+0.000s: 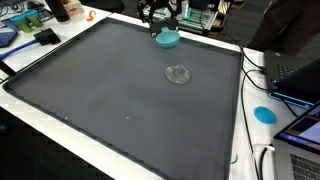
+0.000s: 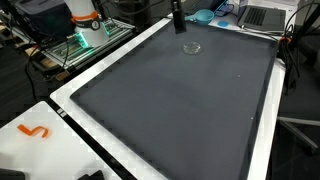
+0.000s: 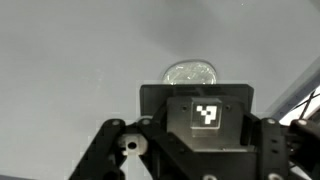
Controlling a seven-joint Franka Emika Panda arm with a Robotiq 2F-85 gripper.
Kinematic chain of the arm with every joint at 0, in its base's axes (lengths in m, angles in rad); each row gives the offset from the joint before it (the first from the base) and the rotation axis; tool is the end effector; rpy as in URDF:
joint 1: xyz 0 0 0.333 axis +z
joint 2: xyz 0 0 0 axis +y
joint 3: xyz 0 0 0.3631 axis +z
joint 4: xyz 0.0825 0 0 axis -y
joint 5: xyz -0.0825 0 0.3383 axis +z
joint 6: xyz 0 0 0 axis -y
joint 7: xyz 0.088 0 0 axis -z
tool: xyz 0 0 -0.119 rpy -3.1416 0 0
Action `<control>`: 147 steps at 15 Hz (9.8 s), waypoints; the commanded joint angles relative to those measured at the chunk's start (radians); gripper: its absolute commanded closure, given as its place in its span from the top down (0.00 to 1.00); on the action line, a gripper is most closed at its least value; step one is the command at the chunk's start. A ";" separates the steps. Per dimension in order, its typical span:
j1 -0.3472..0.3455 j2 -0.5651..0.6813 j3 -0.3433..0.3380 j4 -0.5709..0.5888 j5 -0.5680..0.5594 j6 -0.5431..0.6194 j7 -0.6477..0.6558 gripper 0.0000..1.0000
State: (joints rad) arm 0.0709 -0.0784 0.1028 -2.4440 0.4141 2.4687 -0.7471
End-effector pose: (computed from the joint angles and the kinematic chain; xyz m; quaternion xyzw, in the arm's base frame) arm 0.4426 0.0803 0.4086 -0.9444 -0.2966 -0.0862 0.1125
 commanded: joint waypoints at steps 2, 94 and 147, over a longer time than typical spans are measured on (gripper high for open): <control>0.025 -0.037 -0.011 -0.014 -0.106 -0.019 -0.003 0.31; 0.130 0.652 0.081 0.609 -0.704 -0.590 0.207 0.31; 0.122 0.664 0.071 0.593 -0.766 -0.593 0.205 0.31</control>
State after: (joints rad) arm 0.2007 0.5531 0.1805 -1.8358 -0.3255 1.8819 -0.5580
